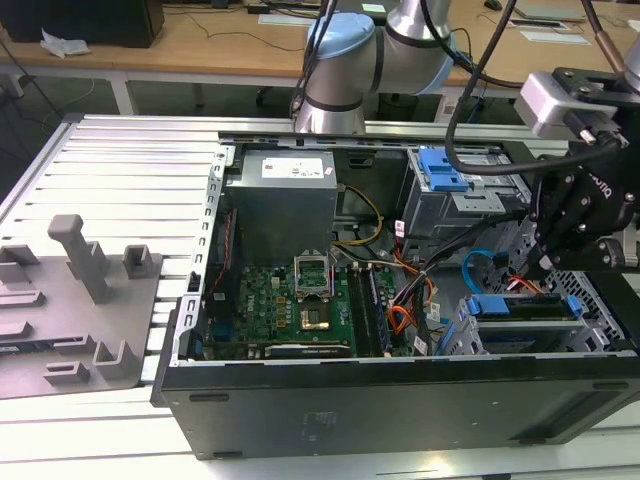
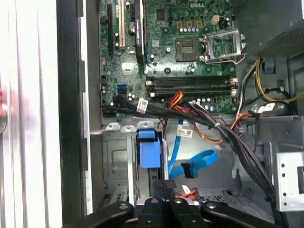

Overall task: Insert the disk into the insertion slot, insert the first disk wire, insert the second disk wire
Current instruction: 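Insert the first disk wire, then insert the second disk wire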

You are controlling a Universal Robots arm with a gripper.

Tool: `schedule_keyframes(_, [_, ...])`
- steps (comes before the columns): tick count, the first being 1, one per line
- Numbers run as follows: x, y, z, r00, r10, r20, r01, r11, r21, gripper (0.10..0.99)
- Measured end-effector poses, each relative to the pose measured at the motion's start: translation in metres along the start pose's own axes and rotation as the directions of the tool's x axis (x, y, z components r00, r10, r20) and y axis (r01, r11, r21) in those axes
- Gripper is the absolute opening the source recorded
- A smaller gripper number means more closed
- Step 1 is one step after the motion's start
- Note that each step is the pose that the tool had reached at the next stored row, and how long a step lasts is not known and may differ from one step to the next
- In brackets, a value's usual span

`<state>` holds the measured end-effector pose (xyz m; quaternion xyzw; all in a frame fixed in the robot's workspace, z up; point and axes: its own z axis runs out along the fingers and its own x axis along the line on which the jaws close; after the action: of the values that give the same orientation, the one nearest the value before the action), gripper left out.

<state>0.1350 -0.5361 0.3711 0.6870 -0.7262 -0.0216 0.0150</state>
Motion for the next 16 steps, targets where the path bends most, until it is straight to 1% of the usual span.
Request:
schedule_keyframes(4, [0.0001,0.0019,0.0002,1.0000,0.000,-0.0002,0.000,1.0000,0.000,0.106])
schedule_keyframes(16, [0.0001,0.0024,0.0003,1.0000,0.000,-0.0001,0.000,1.0000,0.000,0.106])
